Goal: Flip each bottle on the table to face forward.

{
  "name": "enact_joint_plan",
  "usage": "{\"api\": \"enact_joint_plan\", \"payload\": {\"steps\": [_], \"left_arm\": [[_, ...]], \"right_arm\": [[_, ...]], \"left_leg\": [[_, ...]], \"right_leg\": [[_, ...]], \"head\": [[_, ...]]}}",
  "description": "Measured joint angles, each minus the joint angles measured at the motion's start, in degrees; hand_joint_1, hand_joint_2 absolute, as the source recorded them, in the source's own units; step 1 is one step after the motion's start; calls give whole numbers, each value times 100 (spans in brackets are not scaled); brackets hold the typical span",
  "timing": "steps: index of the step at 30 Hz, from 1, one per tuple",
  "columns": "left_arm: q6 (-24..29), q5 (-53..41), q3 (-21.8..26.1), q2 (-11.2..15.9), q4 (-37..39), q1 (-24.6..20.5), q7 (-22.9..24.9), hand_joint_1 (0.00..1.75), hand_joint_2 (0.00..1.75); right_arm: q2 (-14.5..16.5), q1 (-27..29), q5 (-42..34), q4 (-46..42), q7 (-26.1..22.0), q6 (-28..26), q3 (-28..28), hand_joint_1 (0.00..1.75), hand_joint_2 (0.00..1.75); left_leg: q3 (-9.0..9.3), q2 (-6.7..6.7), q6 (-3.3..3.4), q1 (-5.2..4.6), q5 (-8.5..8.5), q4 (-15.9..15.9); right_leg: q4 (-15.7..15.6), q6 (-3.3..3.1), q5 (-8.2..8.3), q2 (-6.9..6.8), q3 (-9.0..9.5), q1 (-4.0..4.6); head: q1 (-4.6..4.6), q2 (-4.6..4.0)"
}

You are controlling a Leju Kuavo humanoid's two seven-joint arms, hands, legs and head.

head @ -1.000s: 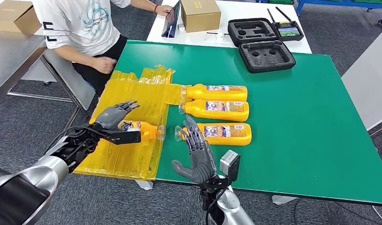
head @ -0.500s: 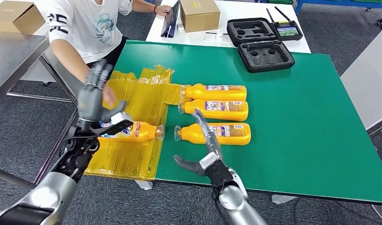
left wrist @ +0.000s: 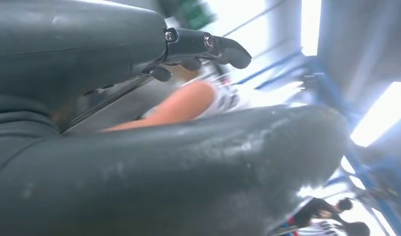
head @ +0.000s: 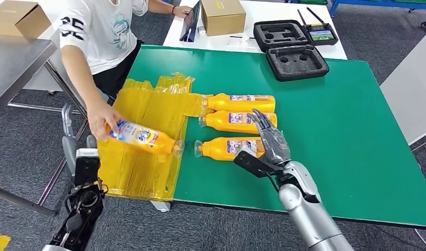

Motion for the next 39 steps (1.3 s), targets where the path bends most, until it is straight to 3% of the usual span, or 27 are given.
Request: {"api": "enact_joint_plan", "payload": {"steps": [4, 11, 26, 39], "left_arm": [[-22, 228, -19, -40, -117, 370, -1, 0, 0], [13, 259, -34, -122, -203, 589, -2, 0, 0], [14, 144, -44, -426, 83, 607, -1, 0, 0], [36, 220, -85, -459, 267, 601, -1, 0, 0]], "right_arm": [[-184, -147, -34, 339, -1, 235, -40, 0, 175], [-242, -400, -31, 816, 3, 590, -8, 0, 175], [98, -1513, 39, 2880, -122, 1088, 651, 0, 175], [164, -2002, -115, 3626, -158, 1484, 837, 5, 175]], "left_leg": [[-1, -1, 0, 0, 1, 0], [-2, -1, 0, 0, 1, 0], [-1, -1, 0, 0, 2, 1], [0, -1, 0, 1, 2, 1]], "right_leg": [[0, 0, 0, -2, 0, 0], [0, 0, 0, -2, 1, 0], [1, 1, 1, -2, 1, 0], [0, 1, 1, -2, 1, 0]], "head": [[2, 0], [1, -1], [1, -1], [0, 0]]}}
